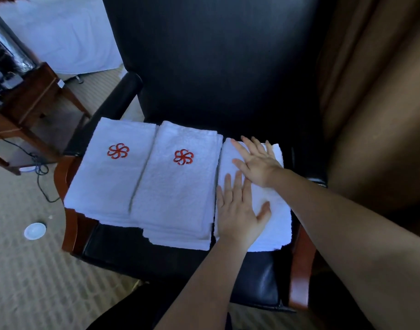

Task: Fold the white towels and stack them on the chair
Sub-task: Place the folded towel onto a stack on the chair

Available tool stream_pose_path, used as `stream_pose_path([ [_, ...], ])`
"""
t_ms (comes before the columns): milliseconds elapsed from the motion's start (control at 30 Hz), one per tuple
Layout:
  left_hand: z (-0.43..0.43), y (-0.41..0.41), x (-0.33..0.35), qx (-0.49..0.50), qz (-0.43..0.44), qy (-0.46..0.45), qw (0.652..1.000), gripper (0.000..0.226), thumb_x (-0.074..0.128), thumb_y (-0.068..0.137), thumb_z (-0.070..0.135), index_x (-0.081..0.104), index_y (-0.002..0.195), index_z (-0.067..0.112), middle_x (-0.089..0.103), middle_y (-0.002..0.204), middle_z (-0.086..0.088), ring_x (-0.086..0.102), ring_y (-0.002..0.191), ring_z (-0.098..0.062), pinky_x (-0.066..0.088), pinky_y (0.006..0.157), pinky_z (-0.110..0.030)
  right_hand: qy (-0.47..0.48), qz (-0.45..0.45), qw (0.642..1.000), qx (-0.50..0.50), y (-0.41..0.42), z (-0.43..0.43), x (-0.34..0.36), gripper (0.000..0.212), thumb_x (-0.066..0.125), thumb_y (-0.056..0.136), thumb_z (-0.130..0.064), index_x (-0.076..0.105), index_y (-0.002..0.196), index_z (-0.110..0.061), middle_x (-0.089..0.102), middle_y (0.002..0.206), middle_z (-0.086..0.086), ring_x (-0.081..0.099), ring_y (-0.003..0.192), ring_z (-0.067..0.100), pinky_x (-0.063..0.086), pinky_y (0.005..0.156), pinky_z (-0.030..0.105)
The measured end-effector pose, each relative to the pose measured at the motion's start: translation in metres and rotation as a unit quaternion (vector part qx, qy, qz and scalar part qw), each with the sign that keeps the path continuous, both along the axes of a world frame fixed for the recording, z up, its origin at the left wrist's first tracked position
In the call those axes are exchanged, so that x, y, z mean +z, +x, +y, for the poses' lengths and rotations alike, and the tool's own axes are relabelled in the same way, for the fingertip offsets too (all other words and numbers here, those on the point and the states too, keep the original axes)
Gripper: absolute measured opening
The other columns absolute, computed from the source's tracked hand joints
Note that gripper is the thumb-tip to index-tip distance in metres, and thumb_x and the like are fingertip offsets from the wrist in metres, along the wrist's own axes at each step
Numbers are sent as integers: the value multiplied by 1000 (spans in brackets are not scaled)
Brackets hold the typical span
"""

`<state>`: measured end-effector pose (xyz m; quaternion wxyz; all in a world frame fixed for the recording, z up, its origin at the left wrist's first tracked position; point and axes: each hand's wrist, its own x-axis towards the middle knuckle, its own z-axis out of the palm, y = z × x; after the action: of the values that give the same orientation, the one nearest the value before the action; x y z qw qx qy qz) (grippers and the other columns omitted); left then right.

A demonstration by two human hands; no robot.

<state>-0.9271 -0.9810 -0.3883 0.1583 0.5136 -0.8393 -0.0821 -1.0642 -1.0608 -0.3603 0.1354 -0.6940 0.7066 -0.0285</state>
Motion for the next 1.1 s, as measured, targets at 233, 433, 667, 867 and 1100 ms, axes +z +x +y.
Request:
stream_pose_path([
  [233, -3, 9, 50, -57, -66, 118, 989, 78, 29, 95, 64, 7, 156, 19, -7, 163, -2, -15, 149, -24, -10, 120, -42, -25, -170, 985, -33, -18, 8, 49, 53, 40, 103, -20, 23, 153, -24, 9, 162, 6, -3, 150, 21, -4, 120, 37],
  [433, 19, 16, 54, -62, -65, 90, 992, 101, 15, 78, 78, -4, 155, 15, -20, 161, -7, -26, 145, -20, -18, 116, -34, -106, -59, 992, -25, -22, 33, 56, 49, 43, 101, -19, 35, 148, -24, 17, 161, 3, 7, 149, 19, 11, 120, 33],
  [667, 25, 17, 22, -7, -43, 105, 994, 111, 7, 66, 81, -16, 152, 15, -28, 158, -5, -30, 144, -18, -20, 116, -31, 32, -59, 997, 24, -2, 28, 19, 59, 26, 104, -43, -6, 153, -34, -21, 160, -3, -24, 146, 18, -9, 120, 39],
  [867, 16, 11, 19, -3, -26, 129, 991, 114, 2, 66, 88, -16, 152, 15, -27, 158, -4, -29, 144, -17, -21, 115, -31, 31, -41, 999, 14, -4, 19, 6, 58, 21, 104, -45, -9, 152, -36, -23, 159, -5, -24, 145, 16, -10, 120, 37],
  [1100, 12, 29, 56, -58, -62, 200, 976, 90, 36, 93, 66, -6, 155, 17, -18, 161, -1, -20, 147, -15, -4, 121, -34, 41, -94, 995, -16, 2, 37, 45, 59, 35, 104, -37, 6, 155, -29, -12, 162, -1, -17, 147, 16, -5, 120, 34],
])
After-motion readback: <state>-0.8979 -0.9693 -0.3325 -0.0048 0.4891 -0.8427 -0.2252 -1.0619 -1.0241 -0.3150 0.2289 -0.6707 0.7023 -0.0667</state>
